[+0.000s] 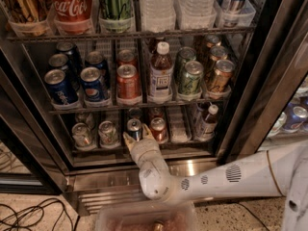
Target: Pick redbull can from bottom shelf of fridge
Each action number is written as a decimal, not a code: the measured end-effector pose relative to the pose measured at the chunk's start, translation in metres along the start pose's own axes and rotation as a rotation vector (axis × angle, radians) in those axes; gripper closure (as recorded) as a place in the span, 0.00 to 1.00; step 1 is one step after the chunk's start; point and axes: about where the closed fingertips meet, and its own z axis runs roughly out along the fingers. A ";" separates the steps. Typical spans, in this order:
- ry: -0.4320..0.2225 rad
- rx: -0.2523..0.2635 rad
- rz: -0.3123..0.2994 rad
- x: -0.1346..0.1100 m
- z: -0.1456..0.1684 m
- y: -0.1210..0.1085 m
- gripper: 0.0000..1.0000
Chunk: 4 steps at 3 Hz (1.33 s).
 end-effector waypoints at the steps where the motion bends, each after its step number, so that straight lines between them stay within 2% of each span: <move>1: -0.002 -0.005 0.003 -0.004 0.006 0.003 0.46; 2: 0.001 -0.001 0.007 -0.003 0.011 0.003 0.65; 3: 0.010 0.012 0.015 0.004 0.011 0.000 0.88; 4: 0.020 0.029 0.028 0.016 0.008 -0.002 1.00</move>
Offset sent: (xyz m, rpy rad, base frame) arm 0.0145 0.0052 -0.0013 0.0068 -0.0198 0.0191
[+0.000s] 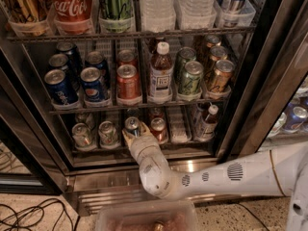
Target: Pick redbull can from bottom shelf of fridge
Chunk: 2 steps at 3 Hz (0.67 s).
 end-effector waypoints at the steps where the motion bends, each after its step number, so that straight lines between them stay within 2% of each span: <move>1: 0.002 0.006 0.002 0.003 -0.002 -0.001 1.00; 2: -0.008 0.017 0.019 -0.001 -0.009 -0.005 1.00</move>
Offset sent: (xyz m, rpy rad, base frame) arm -0.0285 0.0040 0.0569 0.0298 0.0007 0.0456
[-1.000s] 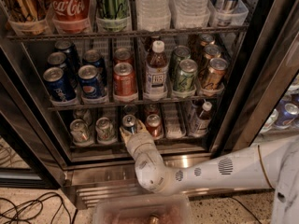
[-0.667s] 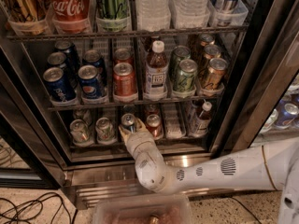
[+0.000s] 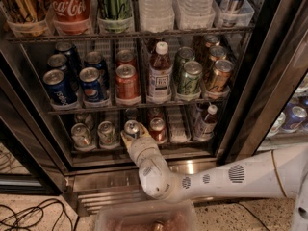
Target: Pick redbull can from bottom shelf of fridge
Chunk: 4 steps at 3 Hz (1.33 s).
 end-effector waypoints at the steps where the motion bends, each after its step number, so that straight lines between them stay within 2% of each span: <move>1: -0.012 0.000 0.005 0.003 0.000 0.001 1.00; 4: -0.023 0.021 0.022 0.005 -0.003 -0.009 1.00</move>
Offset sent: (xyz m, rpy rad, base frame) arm -0.0043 0.0065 0.0238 -0.0158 0.0614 0.0080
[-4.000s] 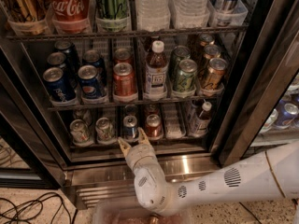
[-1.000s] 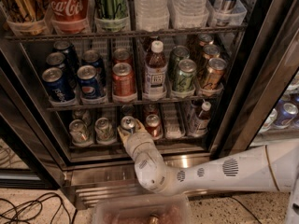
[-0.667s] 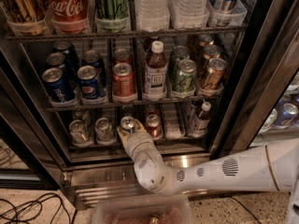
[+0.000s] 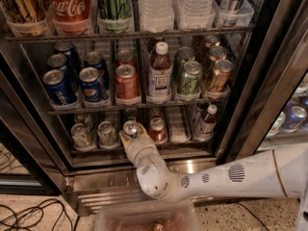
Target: Pick redbull can from bottom shelf of fridge
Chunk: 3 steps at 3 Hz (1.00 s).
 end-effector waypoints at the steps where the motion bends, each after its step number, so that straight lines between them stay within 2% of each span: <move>1: 0.000 0.000 0.000 0.000 0.000 0.000 1.00; 2: -0.024 -0.009 0.004 0.001 0.000 0.000 1.00; 3: -0.042 0.009 -0.018 0.003 0.001 -0.008 1.00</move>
Offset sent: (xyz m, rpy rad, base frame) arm -0.0010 0.0003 0.0055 -0.0265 0.0412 -0.0219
